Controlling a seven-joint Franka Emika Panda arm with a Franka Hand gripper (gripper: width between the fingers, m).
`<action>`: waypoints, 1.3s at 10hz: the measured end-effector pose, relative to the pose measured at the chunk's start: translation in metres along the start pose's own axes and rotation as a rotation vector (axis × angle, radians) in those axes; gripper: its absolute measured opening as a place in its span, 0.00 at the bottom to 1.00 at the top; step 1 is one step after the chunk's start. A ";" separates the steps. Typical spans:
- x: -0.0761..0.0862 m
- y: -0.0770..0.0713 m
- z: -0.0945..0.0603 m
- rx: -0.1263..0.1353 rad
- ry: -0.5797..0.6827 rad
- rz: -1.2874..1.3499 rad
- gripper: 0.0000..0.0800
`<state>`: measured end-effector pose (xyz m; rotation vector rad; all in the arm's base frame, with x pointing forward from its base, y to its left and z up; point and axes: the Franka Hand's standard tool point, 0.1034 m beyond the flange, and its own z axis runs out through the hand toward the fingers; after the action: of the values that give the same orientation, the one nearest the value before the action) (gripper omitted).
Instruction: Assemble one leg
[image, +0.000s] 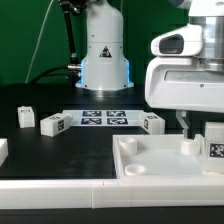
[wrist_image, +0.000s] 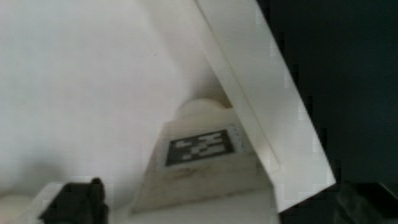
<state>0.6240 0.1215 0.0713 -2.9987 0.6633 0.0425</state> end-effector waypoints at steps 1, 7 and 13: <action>0.000 0.000 0.000 -0.008 0.003 -0.117 0.81; 0.002 0.002 0.000 -0.006 0.008 -0.192 0.36; 0.003 0.005 0.001 0.048 0.021 0.275 0.36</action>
Offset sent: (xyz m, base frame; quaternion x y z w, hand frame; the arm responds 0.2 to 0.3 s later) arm 0.0000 0.0000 0.0000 0.0000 0.0000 0.0000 1.0000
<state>0.6244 0.1160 0.0700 -2.8435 1.0585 0.0096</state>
